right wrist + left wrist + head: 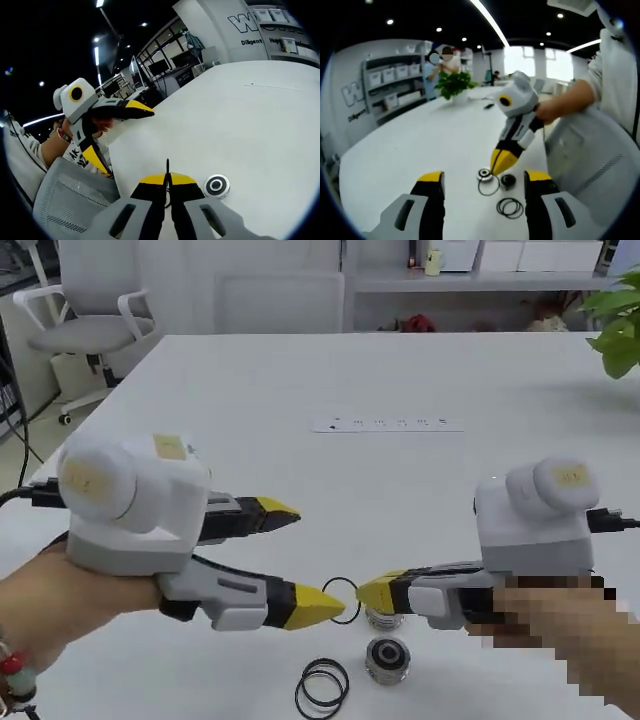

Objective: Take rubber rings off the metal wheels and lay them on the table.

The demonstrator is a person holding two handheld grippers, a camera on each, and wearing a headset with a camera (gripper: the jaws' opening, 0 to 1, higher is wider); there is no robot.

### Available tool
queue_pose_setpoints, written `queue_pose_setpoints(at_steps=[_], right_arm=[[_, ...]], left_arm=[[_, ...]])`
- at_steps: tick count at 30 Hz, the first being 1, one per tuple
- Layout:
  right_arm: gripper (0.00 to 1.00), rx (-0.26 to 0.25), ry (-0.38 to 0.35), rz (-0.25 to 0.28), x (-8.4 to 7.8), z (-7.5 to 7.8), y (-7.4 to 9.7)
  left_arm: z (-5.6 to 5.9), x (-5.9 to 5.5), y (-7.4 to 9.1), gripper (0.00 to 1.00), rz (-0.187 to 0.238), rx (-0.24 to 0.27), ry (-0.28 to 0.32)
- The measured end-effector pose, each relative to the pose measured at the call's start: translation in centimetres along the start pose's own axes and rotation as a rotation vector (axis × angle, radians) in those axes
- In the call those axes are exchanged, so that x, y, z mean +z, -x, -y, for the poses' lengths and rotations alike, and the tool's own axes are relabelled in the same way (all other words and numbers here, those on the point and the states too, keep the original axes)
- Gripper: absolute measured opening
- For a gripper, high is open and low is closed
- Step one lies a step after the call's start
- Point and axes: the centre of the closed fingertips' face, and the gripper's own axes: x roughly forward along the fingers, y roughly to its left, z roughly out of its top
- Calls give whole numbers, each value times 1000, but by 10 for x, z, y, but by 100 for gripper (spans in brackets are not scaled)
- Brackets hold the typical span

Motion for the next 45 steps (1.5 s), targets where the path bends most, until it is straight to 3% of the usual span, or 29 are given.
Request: queue_pose_setpoints(at_steps=[5, 7, 15, 21, 30, 34, 39, 45], right_arm=[[0, 40, 2, -25, -6, -11, -5], [0, 55, 0, -38, -9, -14, -6], [0, 107, 3, -101, -24, -27, -13], [0, 143, 4, -155, -38, -36, -17], [0, 189, 7, -265, -64, -45, -19], [0, 176, 29, -313, -76, -42, -20], [0, 123, 52, -313, -76, -29, -20], [1, 97, 85, -304, -75, -24, -21]], left_arm=[[7, -11, 15, 70, -11, 14, 3], [6, -16, 21, 71, -17, 47, -18], [19, -41, 32, 80, -39, 47, 34], [19, -59, 40, 81, -58, 73, 82], [19, -71, 49, 80, -60, 108, 130], [19, -75, 51, 80, -59, 117, 146], [20, -78, 51, 79, -60, 118, 156], [21, -80, 52, 79, -62, 122, 165]])
